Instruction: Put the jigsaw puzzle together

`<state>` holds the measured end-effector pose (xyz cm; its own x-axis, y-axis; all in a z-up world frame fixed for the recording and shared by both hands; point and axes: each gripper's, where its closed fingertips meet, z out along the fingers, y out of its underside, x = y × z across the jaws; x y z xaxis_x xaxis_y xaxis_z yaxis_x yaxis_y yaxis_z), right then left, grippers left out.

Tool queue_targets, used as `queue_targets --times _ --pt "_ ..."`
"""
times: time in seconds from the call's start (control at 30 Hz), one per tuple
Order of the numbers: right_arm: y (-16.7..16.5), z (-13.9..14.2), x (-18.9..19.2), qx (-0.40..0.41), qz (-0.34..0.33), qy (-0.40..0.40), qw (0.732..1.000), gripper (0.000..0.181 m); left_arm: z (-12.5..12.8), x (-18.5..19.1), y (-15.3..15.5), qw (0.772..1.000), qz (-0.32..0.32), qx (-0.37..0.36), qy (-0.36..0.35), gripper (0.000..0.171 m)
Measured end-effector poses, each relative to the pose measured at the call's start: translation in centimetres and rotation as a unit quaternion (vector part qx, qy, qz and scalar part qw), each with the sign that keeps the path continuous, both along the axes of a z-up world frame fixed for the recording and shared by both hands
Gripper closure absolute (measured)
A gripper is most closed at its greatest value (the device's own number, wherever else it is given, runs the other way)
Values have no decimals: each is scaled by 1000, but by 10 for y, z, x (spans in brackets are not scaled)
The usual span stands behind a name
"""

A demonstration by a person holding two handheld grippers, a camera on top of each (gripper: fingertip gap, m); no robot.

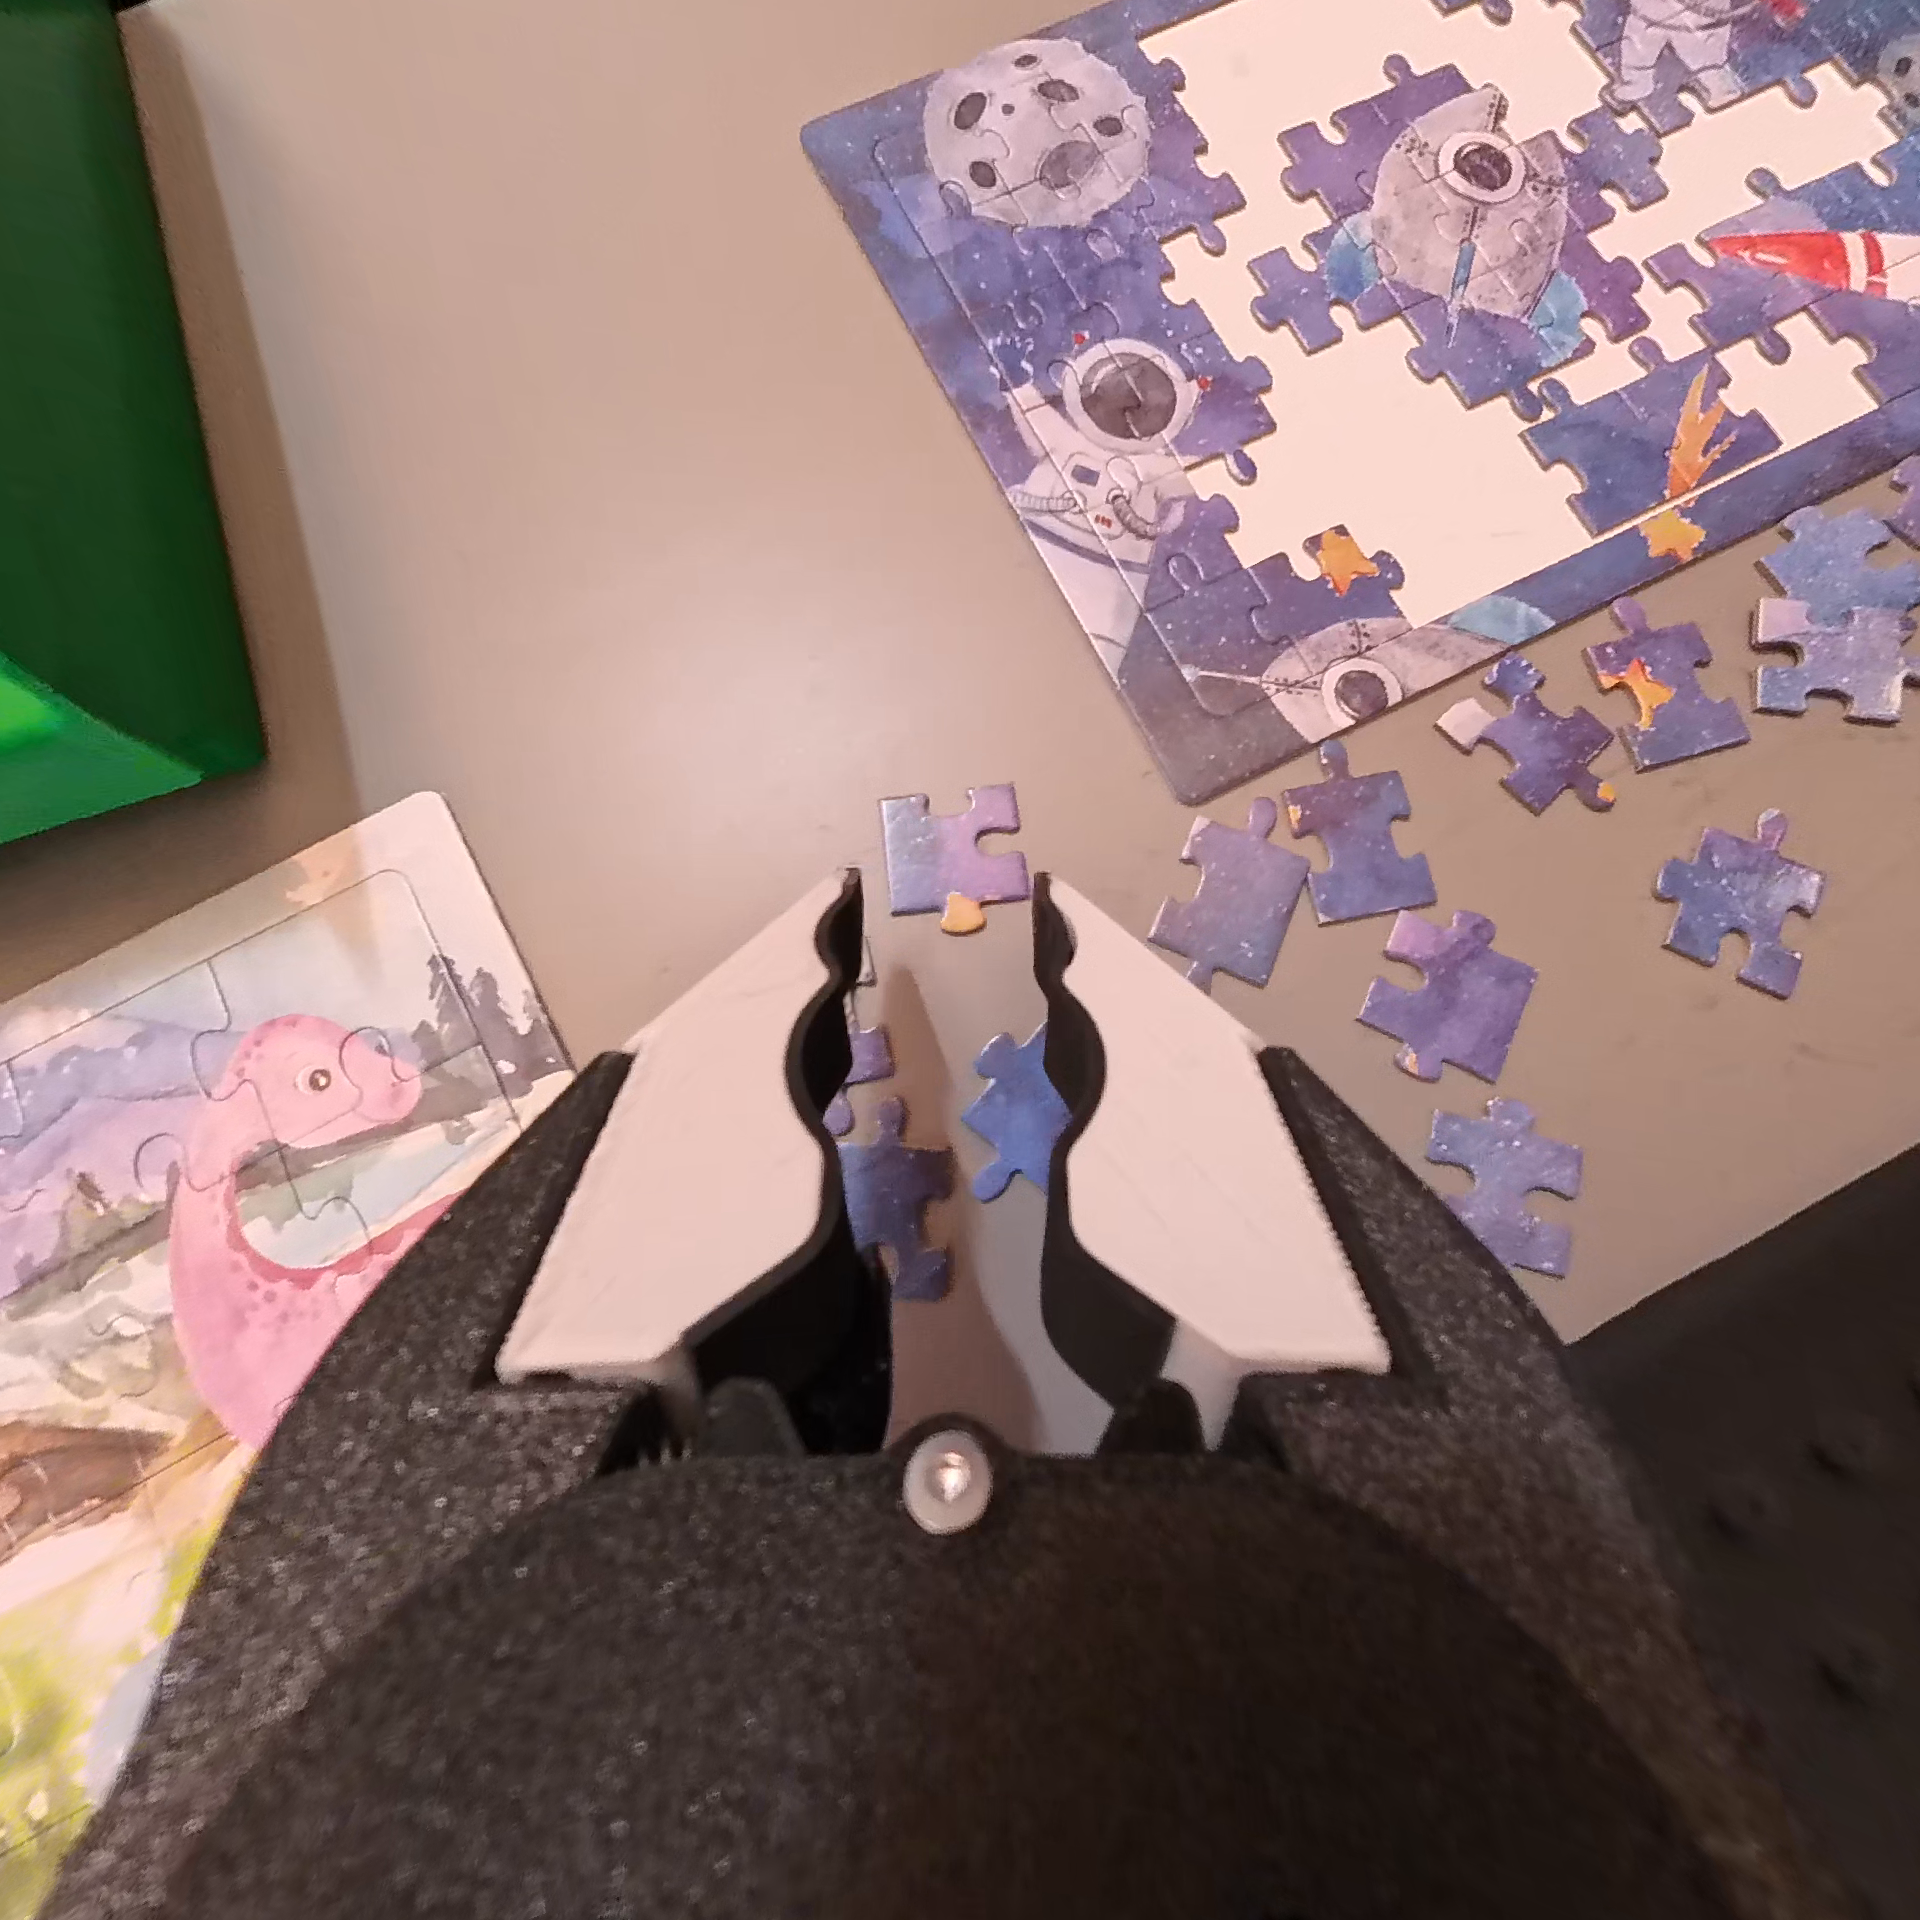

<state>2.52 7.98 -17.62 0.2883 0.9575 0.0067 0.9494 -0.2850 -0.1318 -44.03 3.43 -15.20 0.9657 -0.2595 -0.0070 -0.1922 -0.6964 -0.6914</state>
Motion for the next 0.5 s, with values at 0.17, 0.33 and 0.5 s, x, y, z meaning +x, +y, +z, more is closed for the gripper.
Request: queue_targets --times 0.17,0.33,0.5 --pt "-2 0 0 -2 -6 9 1000 177 -1 1 -1 1000 -2 -2 -6 139" --pt "-8 10 -15 25 -25 44 998 177 3 3 -4 1000 -5 2 -10 139" --pt "-17 44 -59 76 -53 118 989 177 4 10 -3 1000 -13 1 -20 139"
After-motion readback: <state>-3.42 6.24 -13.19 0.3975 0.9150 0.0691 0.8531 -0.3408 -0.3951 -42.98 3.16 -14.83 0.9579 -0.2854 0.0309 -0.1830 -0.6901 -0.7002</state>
